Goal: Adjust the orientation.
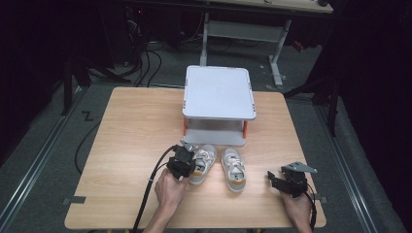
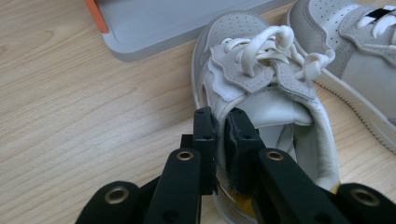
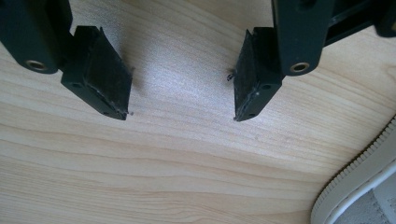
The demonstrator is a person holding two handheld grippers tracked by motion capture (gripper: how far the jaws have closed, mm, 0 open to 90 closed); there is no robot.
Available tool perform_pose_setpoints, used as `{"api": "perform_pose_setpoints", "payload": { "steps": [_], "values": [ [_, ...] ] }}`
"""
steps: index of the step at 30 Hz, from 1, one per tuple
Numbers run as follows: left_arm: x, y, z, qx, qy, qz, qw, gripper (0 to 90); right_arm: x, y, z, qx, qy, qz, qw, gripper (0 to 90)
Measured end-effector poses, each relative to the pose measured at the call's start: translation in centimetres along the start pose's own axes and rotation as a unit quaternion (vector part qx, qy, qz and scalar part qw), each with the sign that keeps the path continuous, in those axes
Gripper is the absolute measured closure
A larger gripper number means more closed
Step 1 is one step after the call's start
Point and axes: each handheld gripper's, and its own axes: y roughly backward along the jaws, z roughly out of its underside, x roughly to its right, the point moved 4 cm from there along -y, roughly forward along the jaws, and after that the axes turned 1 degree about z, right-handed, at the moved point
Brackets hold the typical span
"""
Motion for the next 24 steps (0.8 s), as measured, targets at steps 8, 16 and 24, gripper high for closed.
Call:
{"api": "perform_pose_setpoints", "payload": {
  "steps": [8,16,24],
  "values": [
    [0.3,-0.1,0.2,0.007,0.021,0.022,0.9995,78.5,0.0,0.0,0.0,0.0,0.0,0.0,1.0,36.7],
    [0.1,0.0,0.4,0.011,0.03,0.052,0.9981,59.1,0.0,0.0,0.0,0.001,0.001,0.0,1.0,36.7],
    [-0.7,0.7,0.3,0.051,0.044,0.093,0.9934,37.1,0.0,0.0,0.0,0.0,0.0,0.0,1.0,36.7]
  ]
}}
